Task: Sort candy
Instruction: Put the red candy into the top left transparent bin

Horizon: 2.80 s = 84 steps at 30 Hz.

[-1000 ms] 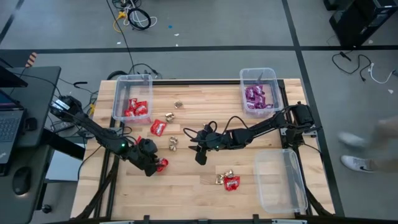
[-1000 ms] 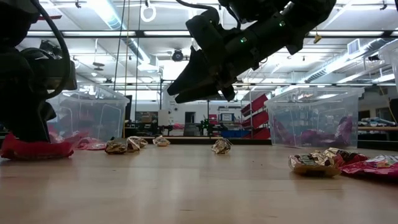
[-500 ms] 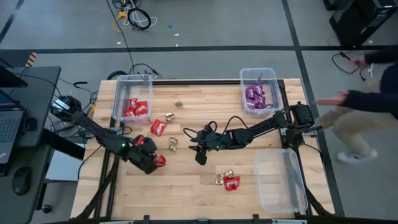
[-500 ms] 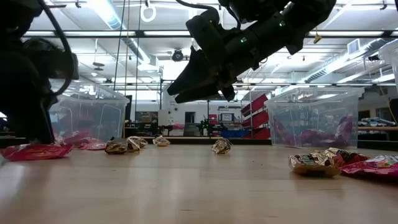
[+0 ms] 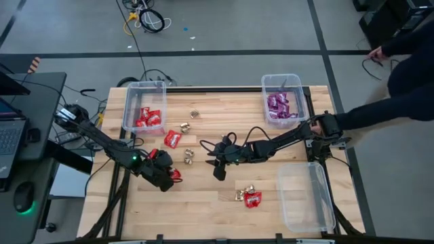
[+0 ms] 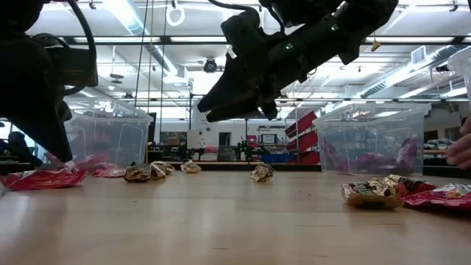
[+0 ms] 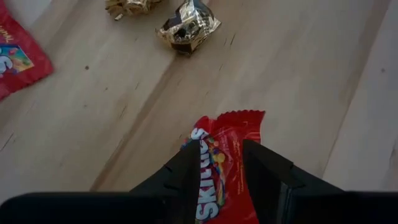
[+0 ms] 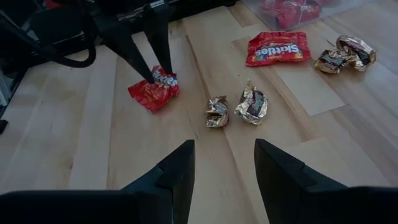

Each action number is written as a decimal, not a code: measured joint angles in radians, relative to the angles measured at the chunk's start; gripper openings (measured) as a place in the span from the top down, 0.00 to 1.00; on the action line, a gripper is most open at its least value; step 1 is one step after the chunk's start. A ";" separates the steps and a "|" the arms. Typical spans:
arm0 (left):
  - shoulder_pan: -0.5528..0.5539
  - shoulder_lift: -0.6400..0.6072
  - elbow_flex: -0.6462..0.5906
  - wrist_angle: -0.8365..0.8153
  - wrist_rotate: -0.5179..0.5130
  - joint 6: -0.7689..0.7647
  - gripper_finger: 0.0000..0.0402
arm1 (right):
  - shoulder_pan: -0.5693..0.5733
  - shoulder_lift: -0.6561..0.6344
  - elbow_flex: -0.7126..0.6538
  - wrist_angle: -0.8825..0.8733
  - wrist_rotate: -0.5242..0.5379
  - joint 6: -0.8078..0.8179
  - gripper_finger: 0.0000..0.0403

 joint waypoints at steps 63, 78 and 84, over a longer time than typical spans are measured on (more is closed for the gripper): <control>-0.003 0.083 0.000 -0.017 0.075 -0.037 0.85 | 0.000 0.000 0.000 0.000 0.000 0.007 0.63; -0.003 0.051 -0.001 0.023 0.095 0.007 0.86 | 0.000 0.000 0.000 -0.001 0.000 0.004 0.63; -0.003 0.051 0.000 0.082 0.094 0.056 0.86 | 0.000 0.000 0.000 -0.001 0.000 0.004 0.63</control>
